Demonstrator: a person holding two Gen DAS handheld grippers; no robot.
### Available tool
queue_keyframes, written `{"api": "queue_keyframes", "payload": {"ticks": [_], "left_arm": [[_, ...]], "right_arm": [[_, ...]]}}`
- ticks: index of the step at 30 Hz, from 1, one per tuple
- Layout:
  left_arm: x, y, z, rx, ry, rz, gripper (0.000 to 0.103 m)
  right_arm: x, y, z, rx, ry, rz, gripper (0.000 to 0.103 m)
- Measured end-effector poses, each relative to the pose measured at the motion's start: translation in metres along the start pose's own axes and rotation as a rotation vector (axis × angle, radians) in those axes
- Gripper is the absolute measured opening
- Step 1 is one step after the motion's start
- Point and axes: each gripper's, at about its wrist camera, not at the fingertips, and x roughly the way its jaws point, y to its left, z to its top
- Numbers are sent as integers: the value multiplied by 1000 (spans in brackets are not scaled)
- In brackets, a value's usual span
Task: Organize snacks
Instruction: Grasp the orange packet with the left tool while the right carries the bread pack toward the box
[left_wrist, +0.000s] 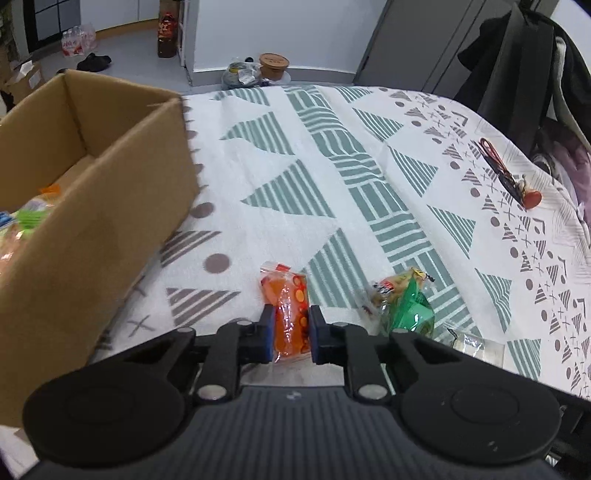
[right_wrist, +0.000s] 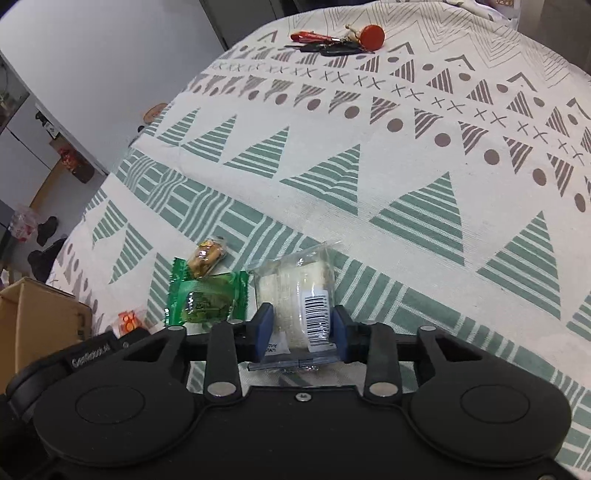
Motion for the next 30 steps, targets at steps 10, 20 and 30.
{"api": "queue_keyframes", "payload": {"ticks": [10,20,30], "left_arm": [[-41,28,3,-25,-49,-20,16],[-83,48,18,-22,-109,-56,16],[-116,72,25,-45,-150,-74,16]], "right_arm": [[-30,5,-5,17,-49,70,27],[-63,15,-11,15,-93,195,26],[-83,39,-18,-32,-127,259,26]]}}
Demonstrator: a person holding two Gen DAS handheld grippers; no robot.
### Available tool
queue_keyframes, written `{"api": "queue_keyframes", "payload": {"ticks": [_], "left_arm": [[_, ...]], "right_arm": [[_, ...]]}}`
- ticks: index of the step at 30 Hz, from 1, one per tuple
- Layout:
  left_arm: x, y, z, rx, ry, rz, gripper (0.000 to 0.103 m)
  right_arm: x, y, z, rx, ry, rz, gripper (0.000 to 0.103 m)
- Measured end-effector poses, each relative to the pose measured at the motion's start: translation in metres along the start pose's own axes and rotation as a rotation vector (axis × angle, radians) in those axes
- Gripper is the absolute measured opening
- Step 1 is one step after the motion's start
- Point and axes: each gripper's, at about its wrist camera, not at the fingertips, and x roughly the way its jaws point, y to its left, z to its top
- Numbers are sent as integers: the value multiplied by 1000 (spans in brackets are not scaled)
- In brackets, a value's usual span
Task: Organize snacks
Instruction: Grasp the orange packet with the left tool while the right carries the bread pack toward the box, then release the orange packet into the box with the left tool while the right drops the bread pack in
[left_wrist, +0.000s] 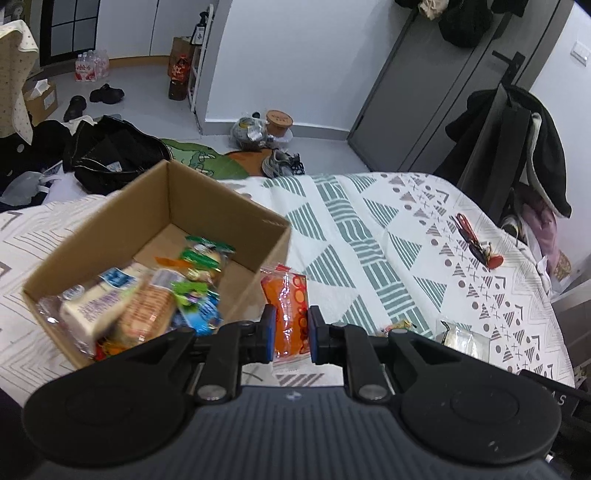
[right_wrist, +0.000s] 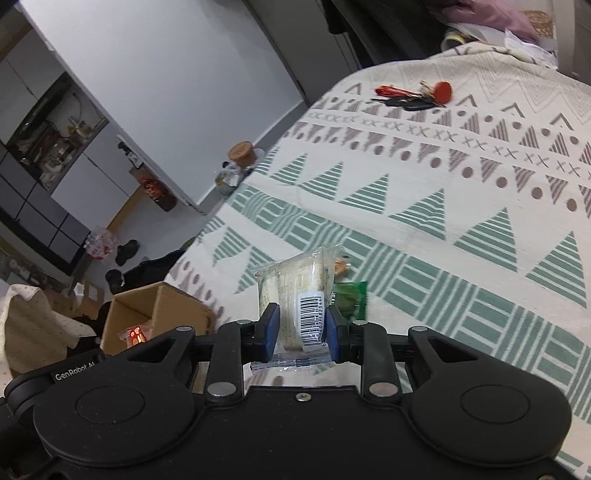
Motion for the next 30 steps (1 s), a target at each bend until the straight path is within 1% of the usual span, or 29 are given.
{"api": "queue_keyframes", "payload": {"ticks": [8,13,19,20,21,22,26,29,30], "left_arm": [[-17,31,15,-33,-35,15,16],[-24,53,27,-55,-55,27,16],[-23,75,38,-91,-63,31,16],[-23,79,39,-95,-62,31,16],[-21,83,40,-98,-61,31,16],[-19,86,41,-102,-59,33,16],[-11,98,44,-119,-47,32,16],[-5,106,45,-132,-37,32,16],[-2,109,47,-136,-35,32,16]], "right_arm": [[-1,33,-3,-32,-26,46,25],[-1,54,-6,-67,-34,59,23],[-1,72,-8,-87,-46,74,15],[0,74,-8,-88,-46,76,11],[1,77,-9,-93,-47,80,3],[1,80,-10,-101,-49,85,0],[5,89,-12,-125,-50,95,0],[14,86,-12,-122,-15,69,0],[20,83,-12,-120,9,57,0]]}}
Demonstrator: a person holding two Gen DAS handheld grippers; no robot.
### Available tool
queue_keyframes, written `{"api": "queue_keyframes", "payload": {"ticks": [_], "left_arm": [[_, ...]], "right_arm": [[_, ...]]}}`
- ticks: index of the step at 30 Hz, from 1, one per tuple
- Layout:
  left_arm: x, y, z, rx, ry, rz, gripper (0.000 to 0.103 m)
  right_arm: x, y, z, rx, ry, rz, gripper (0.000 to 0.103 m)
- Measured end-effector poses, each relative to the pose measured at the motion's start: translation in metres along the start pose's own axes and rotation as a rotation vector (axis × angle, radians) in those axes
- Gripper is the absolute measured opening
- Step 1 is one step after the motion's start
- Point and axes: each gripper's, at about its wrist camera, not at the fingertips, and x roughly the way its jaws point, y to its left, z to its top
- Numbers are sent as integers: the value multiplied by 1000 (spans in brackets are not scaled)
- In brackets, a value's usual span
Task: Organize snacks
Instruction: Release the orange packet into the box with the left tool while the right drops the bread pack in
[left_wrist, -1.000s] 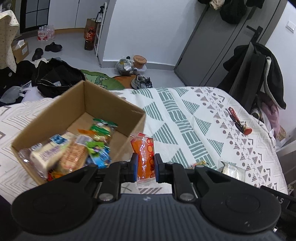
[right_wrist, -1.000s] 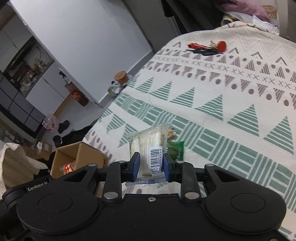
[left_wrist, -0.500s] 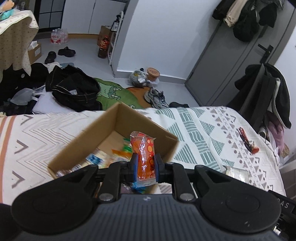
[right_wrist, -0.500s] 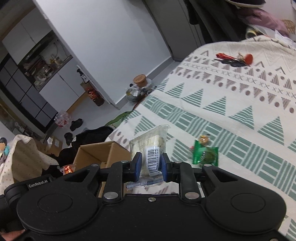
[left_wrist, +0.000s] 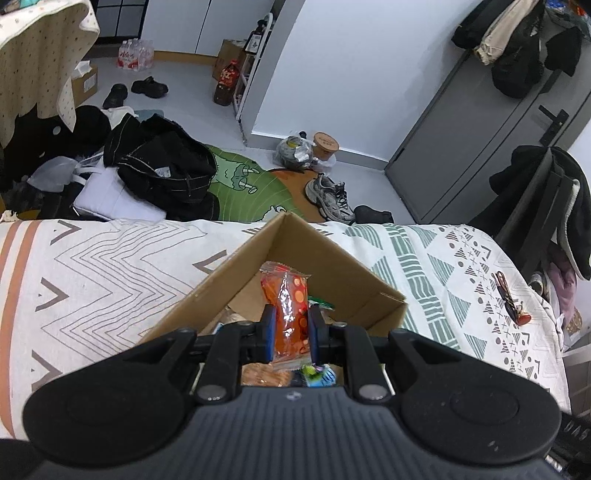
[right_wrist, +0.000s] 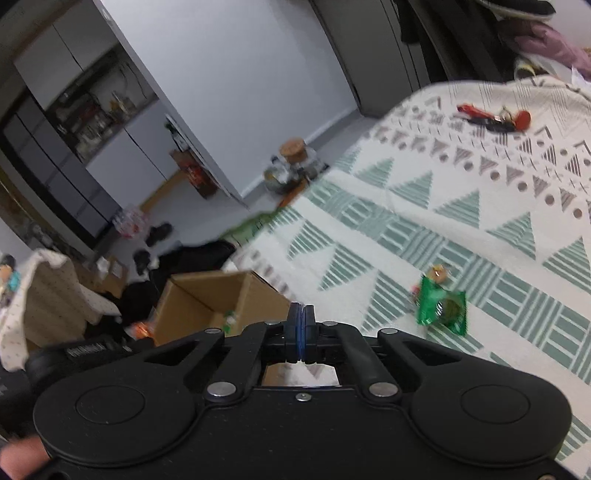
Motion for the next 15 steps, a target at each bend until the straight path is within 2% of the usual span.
{"api": "queue_keyframes", "payload": {"ticks": [1,2,4,5,6,10,12,15], "left_arm": [[3,2,1,-5,4,0,16],[5,4,3,-8,8,-1,16],[11,7,4,-15,20,-4,17],[14,9,5,-18,26,-7,17],[16,10,5,-21,32,-10,17],[24,14,7,-36,55,-23,21],[26,14,8,-36,72,-36,21],[26,13,9,-31,78,-60,27]], "right_arm": [[6,-4,-1,16,27,-15,1],[12,-8,-2,30,51,-37,7],[22,-10,-7,13,93,-74,26],[25,-10,-10,4,104,-89,45],[27,-10,-14,-3,115,-105,56],[43,-10,-24,0,182,-151,61],[51,-10,-26,-8,193,-191,72],[64,-9,-28,-15,200,-235,84]]}}
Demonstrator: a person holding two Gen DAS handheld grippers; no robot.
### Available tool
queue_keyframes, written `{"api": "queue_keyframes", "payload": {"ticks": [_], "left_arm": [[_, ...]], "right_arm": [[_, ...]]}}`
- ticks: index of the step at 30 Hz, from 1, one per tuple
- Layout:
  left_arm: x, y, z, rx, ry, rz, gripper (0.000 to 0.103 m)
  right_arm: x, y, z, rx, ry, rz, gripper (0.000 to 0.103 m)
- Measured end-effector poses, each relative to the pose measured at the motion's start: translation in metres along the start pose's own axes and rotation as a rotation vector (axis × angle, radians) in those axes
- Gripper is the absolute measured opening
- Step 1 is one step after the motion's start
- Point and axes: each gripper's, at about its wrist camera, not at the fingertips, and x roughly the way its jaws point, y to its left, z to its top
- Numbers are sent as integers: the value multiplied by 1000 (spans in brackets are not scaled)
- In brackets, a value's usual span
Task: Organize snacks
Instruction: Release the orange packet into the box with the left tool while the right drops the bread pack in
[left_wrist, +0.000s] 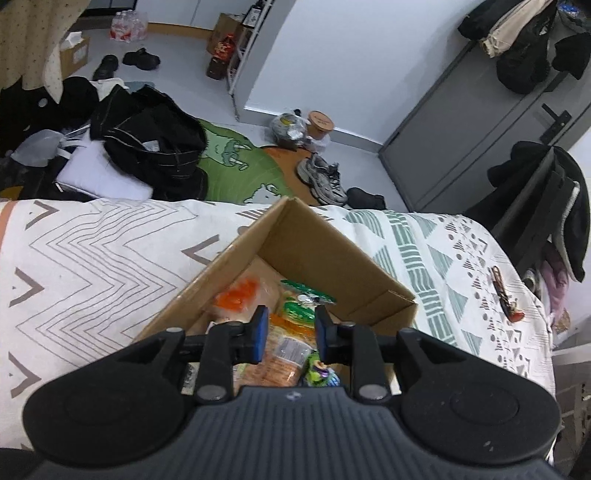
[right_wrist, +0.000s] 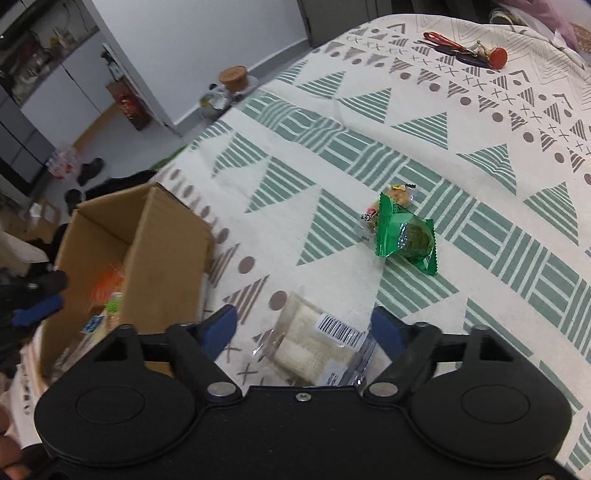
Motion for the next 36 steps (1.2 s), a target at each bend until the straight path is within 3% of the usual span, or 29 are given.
{"api": "queue_keyframes", "payload": {"ticks": [7,9,10,11,14,21,32,36], "left_arm": [[-5,3,3,0,16,-29,32],[-7,4,6,0,16,-27,34],[-8,5,8,0,14,-25,39],[-9,6,10,1,11,-21,41],[-14,11,16,6,-3,-3,44],[-20,31,23,-8,-6,16,46],[-29,48,28,0,12,21,47],[-35,53,34,13,14,40,52]], "right_arm": [[35,14,-4,-14,17,-129,86],[46,17,-10,-13,49,-145,55],[48,17,-13,-3,48,-148,52],[48,20,-15,-15,30,-163,40],[43,27,-17,-11,9,-171,33],[18,31,-14,14,-54,-130,28],[-45,53,14,44,-236,36,28],[-57,69,24,34,-277,109,28]]}}
